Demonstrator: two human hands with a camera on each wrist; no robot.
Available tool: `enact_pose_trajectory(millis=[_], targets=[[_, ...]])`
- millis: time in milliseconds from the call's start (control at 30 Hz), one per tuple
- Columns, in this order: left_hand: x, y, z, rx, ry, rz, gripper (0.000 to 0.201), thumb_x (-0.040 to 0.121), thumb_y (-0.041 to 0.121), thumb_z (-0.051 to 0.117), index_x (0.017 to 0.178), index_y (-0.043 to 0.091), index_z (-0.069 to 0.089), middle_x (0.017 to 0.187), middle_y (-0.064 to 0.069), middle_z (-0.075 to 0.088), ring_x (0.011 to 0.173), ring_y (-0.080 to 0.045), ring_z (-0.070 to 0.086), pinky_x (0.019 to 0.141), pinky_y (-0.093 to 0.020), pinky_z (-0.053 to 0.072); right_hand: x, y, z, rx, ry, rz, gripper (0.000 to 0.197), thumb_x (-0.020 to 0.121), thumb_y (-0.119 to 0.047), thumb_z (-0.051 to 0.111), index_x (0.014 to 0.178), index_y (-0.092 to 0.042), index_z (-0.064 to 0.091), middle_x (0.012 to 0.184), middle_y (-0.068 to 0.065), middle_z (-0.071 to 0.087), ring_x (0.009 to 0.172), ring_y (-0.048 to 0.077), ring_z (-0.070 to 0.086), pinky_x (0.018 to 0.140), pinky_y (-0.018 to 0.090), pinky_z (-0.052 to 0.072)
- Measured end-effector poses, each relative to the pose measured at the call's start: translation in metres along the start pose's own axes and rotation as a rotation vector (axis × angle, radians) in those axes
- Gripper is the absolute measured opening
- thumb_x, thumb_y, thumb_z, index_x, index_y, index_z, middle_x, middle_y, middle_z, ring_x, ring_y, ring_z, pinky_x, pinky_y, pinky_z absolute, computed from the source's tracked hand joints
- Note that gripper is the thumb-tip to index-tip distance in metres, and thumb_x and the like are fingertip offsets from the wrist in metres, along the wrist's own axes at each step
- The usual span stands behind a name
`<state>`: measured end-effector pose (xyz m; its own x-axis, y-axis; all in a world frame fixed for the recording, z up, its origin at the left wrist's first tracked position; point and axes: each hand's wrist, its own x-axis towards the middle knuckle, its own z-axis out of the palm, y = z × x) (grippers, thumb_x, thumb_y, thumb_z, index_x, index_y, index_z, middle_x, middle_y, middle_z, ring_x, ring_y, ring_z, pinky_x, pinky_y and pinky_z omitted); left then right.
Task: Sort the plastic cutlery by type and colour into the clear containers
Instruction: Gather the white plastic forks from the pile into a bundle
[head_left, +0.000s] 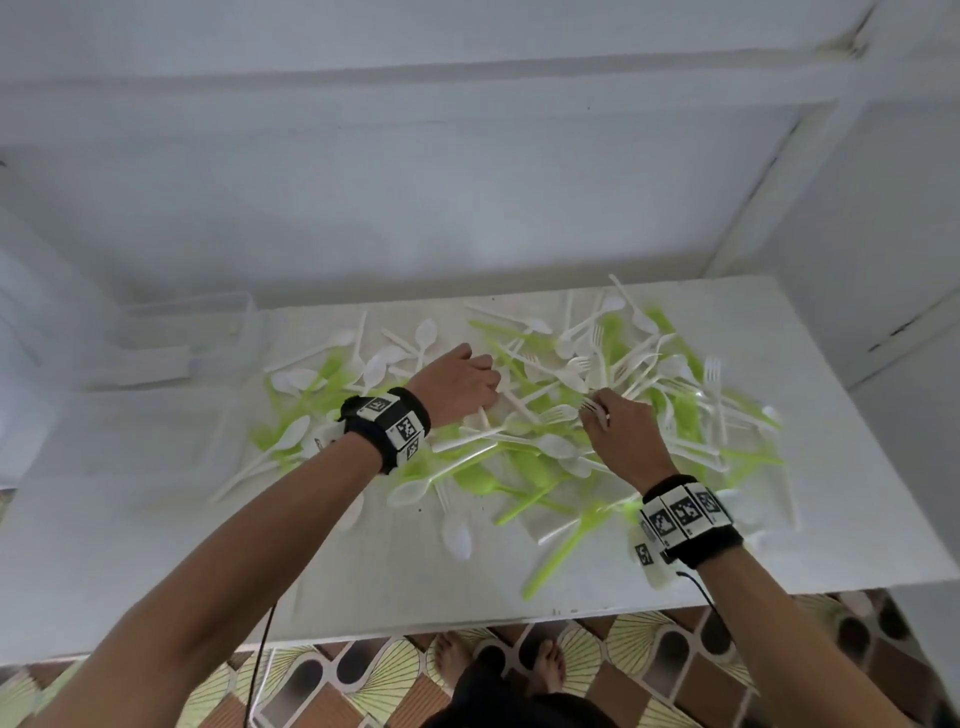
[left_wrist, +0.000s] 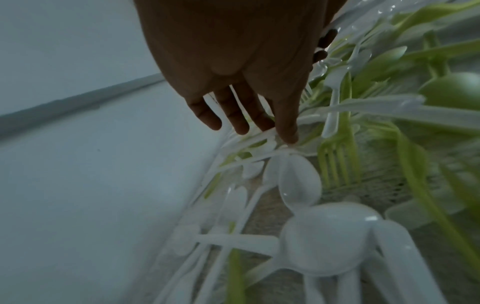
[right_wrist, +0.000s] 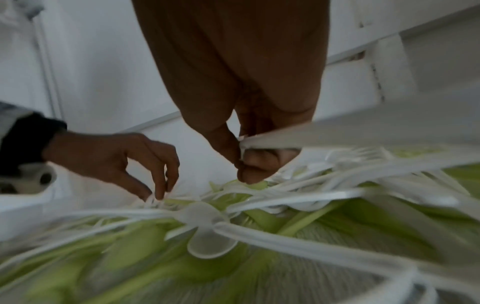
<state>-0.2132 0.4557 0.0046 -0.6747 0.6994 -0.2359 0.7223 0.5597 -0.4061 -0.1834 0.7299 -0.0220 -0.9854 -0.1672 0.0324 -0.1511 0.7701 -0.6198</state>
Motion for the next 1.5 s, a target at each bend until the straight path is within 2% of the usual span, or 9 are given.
enact_pose_trajectory(millis=[167,267,400,533,833,967,1100,1300,1500], targets=[[-0.013,-0.017,-0.024,-0.045,-0.07,-0.046,0.023,0.074,0.007,0.074,0.082,0.026,0.064,0.076,0.009,0.061,0.084,-0.018,0.059,0.076,-0.031,0.038,0.021,-0.01,0.008,-0.302,-0.175,-0.136,0.043,0.085,-0.011,0.06,0.128,-0.009,0.058,0.112,0.011,0.061,0.091,0.035,0.063,0.072,0.038,0.051],[-0.022,-0.017,-0.036,-0.18,-0.227,-0.202,0.028,0.093,0.004,0.054,0.119,0.013,0.053,0.097,-0.003,0.063,0.095,-0.026,0.062,0.072,-0.034,0.041,0.031,-0.008,0.008,-0.489,-0.291,-0.186,0.046,0.086,-0.016,0.063,0.131,-0.013,0.055,0.12,0.01,0.052,0.092,0.035,0.063,0.069,0.036,0.046],[-0.03,-0.016,-0.035,-0.293,-0.23,-0.414,0.047,0.096,0.005,0.051,0.138,0.007,0.032,0.072,-0.001,0.039,0.071,-0.027,0.053,0.061,-0.036,0.038,0.036,-0.004,0.007,-0.456,-0.204,-0.332,0.029,0.092,-0.021,0.065,0.12,-0.013,0.064,0.111,0.009,0.057,0.082,0.036,0.065,0.061,0.036,0.048],[-0.017,-0.018,-0.028,-0.654,-0.112,-0.55,0.037,0.091,-0.001,0.05,0.125,0.006,0.038,0.091,-0.006,0.05,0.073,-0.025,0.05,0.063,-0.036,0.039,0.038,-0.007,0.005,-0.244,-0.013,-0.442,0.014,0.097,-0.023,0.063,0.1,-0.01,0.067,0.093,0.006,0.061,0.069,0.03,0.063,0.054,0.035,0.047],[0.06,-0.012,-0.006,-1.068,0.003,-0.788,0.034,0.103,0.04,0.047,0.088,0.009,0.049,0.085,-0.01,0.056,0.089,-0.036,0.06,0.07,-0.034,0.037,0.029,-0.038,-0.044,0.129,0.264,-0.166,0.031,0.107,-0.034,0.036,0.1,-0.01,0.055,0.073,-0.007,0.066,0.063,0.018,0.064,0.06,0.042,0.052],[0.094,-0.008,-0.01,-1.039,-0.087,-0.925,0.051,0.097,0.054,0.053,0.108,0.005,0.063,0.118,-0.016,0.063,0.109,-0.036,0.061,0.086,-0.04,0.05,0.018,-0.049,-0.071,0.394,0.353,-0.096,0.025,0.109,-0.025,0.033,0.111,-0.01,0.053,0.065,0.005,0.059,0.054,0.024,0.062,0.056,0.047,0.053],[0.117,0.003,-0.021,-0.865,-0.192,-0.943,0.065,0.09,0.065,0.058,0.121,0.008,0.062,0.123,-0.012,0.063,0.112,-0.031,0.063,0.081,-0.035,0.045,0.016,-0.044,-0.089,0.58,0.335,-0.042,0.022,0.11,-0.014,0.031,0.116,-0.01,0.052,0.072,0.02,0.048,0.046,0.037,0.044,0.04,0.046,0.041],[0.137,0.002,-0.037,-0.766,-0.326,-0.947,0.051,0.086,0.057,0.068,0.112,0.013,0.063,0.112,-0.004,0.067,0.105,-0.025,0.065,0.074,-0.031,0.042,0.024,-0.007,-0.076,0.507,0.274,-0.012,0.021,0.103,-0.026,0.039,0.114,-0.018,0.055,0.069,0.015,0.054,0.058,0.036,0.051,0.052,0.051,0.046],[0.137,0.001,-0.029,-1.12,-0.385,-1.133,0.04,0.081,0.047,0.073,0.091,0.011,0.059,0.093,-0.006,0.065,0.088,-0.029,0.063,0.081,-0.033,0.053,0.048,0.022,-0.05,0.466,0.164,0.1,0.01,0.103,-0.023,0.052,0.105,-0.015,0.057,0.07,-0.004,0.06,0.059,0.008,0.055,0.056,0.026,0.048]])
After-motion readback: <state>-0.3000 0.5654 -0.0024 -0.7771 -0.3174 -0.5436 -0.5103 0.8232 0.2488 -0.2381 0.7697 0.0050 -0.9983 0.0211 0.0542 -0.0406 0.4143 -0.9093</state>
